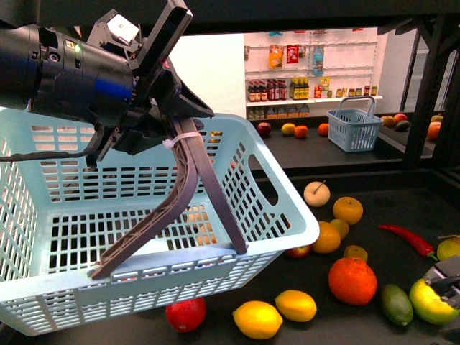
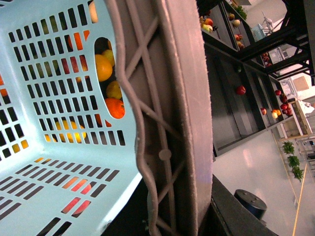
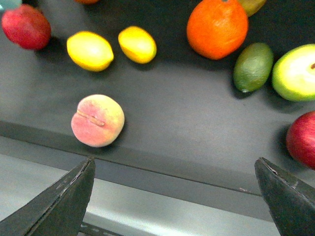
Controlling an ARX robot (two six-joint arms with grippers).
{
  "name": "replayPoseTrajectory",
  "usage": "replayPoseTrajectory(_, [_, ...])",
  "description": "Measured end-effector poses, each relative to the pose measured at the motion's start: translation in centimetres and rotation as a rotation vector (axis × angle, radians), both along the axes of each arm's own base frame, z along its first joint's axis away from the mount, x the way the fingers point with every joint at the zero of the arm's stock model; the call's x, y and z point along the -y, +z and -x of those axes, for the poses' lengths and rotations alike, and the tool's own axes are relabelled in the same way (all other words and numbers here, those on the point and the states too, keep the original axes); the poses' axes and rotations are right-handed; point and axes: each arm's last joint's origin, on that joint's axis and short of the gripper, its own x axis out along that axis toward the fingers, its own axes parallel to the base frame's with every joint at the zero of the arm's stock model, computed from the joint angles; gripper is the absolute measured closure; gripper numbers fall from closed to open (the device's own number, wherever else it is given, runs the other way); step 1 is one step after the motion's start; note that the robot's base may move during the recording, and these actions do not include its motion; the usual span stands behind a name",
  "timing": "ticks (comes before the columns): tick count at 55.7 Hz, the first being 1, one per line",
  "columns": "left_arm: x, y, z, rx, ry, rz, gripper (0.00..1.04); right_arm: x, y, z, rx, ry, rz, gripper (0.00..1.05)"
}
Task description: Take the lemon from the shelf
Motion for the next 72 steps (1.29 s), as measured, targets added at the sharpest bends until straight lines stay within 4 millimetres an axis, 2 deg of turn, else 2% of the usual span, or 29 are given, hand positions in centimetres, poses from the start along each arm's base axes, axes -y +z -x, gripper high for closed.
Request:
replayPoseTrajectory(11, [0.0,0.0,0.0,0.0,0.001,-0.001,0.89,-1.8,-2.4,-2.7,0.091,0.188,0.063,0.07])
replayPoseTrajectory(20, [0.0,0.0,0.0,0.0,0.0,0.0,0.89,-3.2,-4.0,-5.3,0.21,0.363,0.182,0.07])
replayPoseTrajectory(27, [0.0,0.0,0.0,0.0,0.001,-0.001,0.89,-3.8,-5.3,-6.9,0.22,0.444,0.227,0.07])
replayPoseTrajectory(35, [0.0,0.0,0.0,0.0,0.0,0.0,0.89,-4.3,-6.5,-9.6,0.242,0.458,0.26,0.07])
replayPoseTrajectory(49, [0.0,0.0,0.0,0.0,0.0,0.0,0.89,-4.9,-7.4,-13.8,0.268,0.465,0.269,0.07])
replayPoseTrajectory(72, [0.0,0.0,0.0,0.0,0.0,0.0,0.89,-5.6,-9.8,-16.4,0.206,0.511,0.215,0.07])
